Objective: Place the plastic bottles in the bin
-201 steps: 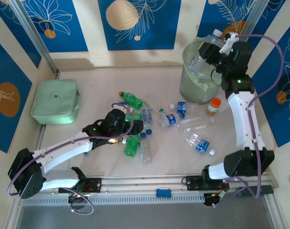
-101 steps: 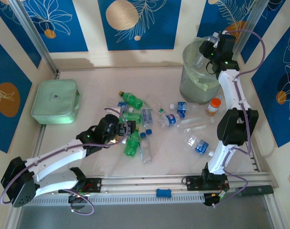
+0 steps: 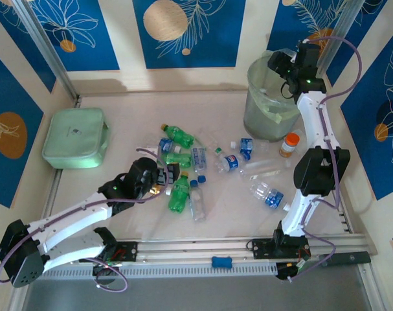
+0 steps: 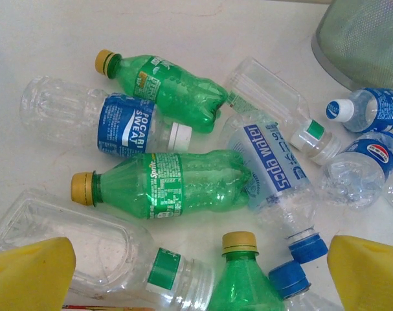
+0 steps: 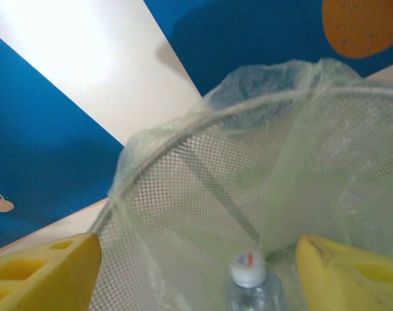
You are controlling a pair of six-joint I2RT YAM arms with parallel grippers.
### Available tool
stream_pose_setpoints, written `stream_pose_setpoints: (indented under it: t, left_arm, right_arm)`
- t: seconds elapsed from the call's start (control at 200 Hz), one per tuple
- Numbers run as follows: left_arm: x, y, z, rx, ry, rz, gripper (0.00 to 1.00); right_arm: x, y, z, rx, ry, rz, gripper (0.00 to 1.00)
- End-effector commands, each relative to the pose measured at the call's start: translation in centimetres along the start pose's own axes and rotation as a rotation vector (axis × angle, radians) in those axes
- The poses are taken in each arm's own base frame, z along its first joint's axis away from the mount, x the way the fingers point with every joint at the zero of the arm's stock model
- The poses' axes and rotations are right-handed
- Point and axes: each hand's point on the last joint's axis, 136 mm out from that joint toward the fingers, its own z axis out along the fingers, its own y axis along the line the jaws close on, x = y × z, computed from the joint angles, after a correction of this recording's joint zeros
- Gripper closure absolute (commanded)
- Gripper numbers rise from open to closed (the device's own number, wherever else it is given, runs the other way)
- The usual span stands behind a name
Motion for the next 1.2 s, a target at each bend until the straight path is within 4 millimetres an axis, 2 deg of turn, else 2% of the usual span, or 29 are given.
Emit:
stream_pose_setpoints:
  t: [0.0,0.12,0.25,0.42,0.475,0.55,0.615,0.755,0.885,1.045,1.196]
  left_arm:
    - [-0.1,0.1,-0.3,-0.006,0.002,-0.014,0.01]
    - [-0.1,-0.4,-0.3,0.023,0.012,-0.018,0.00]
    - [0.1,-1.2,-0.3,0.054,0.033,-0.021,0.00]
    - [1.5,-1.6,-0.1,0.075,0.104,-0.041,0.00]
    - [2.2,-1.9,-0.1,0.083,0.138,-0.047,0.00]
    - [3.2,-2.4,-0.2,0.082,0.183,-0.046,0.00]
    - [4.1,-3.1,-0.5,0.089,0.213,-0.042,0.00]
    - [6.4,-5.3,-1.1,0.102,0.281,-0.021,0.00]
    - [8.8,-7.2,-1.7,0.074,0.341,0.025,0.00]
    - [11.9,-9.4,-2.3,0.044,0.426,0.093,0.00]
    - [14.3,-12.0,-2.4,0.057,0.508,0.132,0.00]
  right_arm:
    - [-3.7,1.5,-4.6,-0.028,-0.097,-0.023,0.20]
    - [-3.7,2.8,-7.5,-0.095,-0.117,-0.017,0.20]
    - [-1.8,4.7,-11.0,-0.182,-0.098,-0.026,0.21]
    - [4.0,6.5,-14.3,-0.278,-0.004,-0.022,0.18]
    - [6.8,6.9,-15.0,-0.303,0.049,-0.022,0.16]
    - [9.9,7.8,-16.2,-0.338,0.103,-0.035,0.10]
    - [13.1,7.9,-16.7,-0.346,0.159,-0.044,0.00]
    - [18.7,7.9,-17.7,-0.350,0.261,-0.047,0.01]
    - [22.3,7.1,-18.3,-0.308,0.332,-0.043,0.01]
    - [24.9,5.3,-18.5,-0.261,0.360,-0.007,0.01]
    - [25.9,3.4,-18.6,-0.206,0.361,0.013,0.01]
